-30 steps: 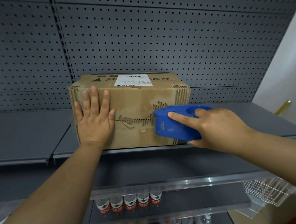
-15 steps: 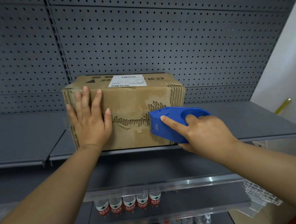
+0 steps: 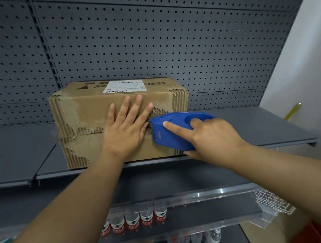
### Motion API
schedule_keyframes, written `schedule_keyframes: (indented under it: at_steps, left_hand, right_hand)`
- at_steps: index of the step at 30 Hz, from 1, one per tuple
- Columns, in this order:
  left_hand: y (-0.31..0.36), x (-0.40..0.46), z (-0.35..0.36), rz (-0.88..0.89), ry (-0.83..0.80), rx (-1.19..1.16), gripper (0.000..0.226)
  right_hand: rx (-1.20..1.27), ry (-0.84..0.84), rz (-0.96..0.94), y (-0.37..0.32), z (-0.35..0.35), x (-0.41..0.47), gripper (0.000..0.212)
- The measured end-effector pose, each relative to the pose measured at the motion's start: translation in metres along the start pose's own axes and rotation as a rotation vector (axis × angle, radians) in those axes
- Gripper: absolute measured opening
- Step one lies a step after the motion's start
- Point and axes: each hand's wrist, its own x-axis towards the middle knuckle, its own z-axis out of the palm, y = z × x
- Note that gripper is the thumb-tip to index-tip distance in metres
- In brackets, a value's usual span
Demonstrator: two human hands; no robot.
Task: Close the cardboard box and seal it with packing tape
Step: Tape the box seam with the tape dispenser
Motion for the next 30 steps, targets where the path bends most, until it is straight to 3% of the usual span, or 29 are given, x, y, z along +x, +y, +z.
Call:
schedule_keyframes:
  at_steps: [6,30]
  left_hand:
    - [-0.003,0.0,0.004,0.014,-0.029,0.013,0.054]
    - [-0.006,0.0,0.005,0.053,-0.024,0.04,0.053]
  right_hand:
    - [0.066,0.01,-0.022,0.014,0.007,-0.004,0.103]
    - [0.09,0.016,0.002,0.069,0.025,-0.04,0.099]
